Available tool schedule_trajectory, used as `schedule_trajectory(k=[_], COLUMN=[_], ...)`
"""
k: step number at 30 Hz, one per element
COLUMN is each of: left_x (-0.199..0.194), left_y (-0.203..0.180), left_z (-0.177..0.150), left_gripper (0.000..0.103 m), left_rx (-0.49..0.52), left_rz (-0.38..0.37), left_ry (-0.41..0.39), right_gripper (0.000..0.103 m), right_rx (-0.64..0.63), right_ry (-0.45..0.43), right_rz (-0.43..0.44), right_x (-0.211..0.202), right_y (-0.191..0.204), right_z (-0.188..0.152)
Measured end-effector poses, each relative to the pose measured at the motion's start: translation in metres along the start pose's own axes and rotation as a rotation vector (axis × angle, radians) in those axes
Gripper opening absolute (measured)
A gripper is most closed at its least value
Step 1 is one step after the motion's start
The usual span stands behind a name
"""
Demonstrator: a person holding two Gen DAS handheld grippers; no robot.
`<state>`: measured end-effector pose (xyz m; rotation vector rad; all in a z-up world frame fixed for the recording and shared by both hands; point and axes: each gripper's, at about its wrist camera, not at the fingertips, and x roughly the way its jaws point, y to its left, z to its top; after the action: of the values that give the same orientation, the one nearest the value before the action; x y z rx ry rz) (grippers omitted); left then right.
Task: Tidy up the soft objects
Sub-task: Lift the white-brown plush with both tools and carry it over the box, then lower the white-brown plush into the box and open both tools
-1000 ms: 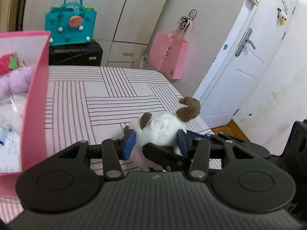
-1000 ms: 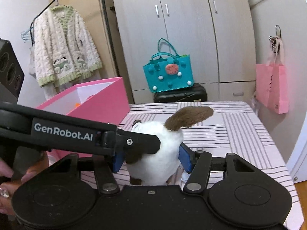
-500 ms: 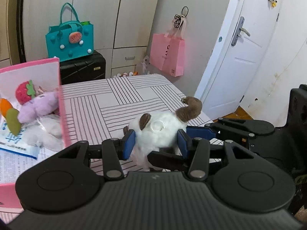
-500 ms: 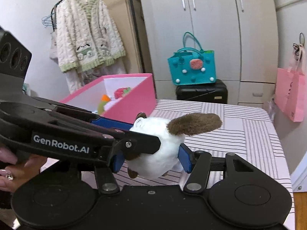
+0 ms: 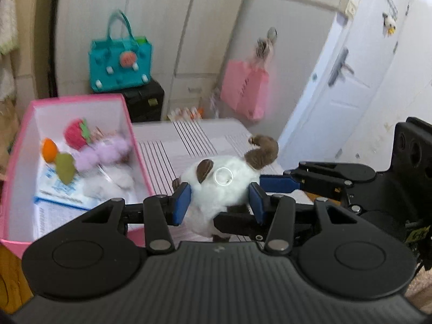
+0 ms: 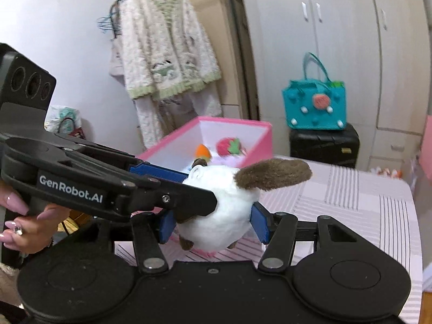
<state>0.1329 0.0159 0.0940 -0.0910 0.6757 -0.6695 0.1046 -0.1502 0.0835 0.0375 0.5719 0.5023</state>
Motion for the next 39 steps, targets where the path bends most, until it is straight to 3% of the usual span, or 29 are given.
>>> schedule_trajectory(k=[5,9,15,24,29,39], left_x=[-0.027,-0.044,-0.054,-0.022,0.007,0.051], left_y=[0.006,0.023,0.050,0.108,0.134,0.167], left_z=[0.009,0.014,0.023,0.039,0.050,0.071], left_gripper=[0.046,0.046,0.046,0.045,0.045,0.046], left_rx=[-0.024,-0.060,-0.090,-0.153,-0.164,-0.146], left_rz=[0.034,0.033,0.101,0.233,0.285,0.325], left_ry=[-0.122,-0.148,-0.195,-0.179,-0.137,-0.135], right_gripper=[0.062,0.062,0.062,0.062,0.060,0.060], right_rx=[-0.039,-0.077,-0.117,-0.042,-0.052,-0.056], right_ry=[-0.051,-0.045,-0.024,0.099,0.115,0.082], right_rz=[0.019,0.057,0.139,0.280,0.263,0.242], right_x=[-0.004,0.004,0.034,0.118,0.156,0.208], right_y=[0.018,0.029,0.039,0.028,0.027,0.001], right_z=[0.028,0.046,0.074,0.096,0.097,0.110])
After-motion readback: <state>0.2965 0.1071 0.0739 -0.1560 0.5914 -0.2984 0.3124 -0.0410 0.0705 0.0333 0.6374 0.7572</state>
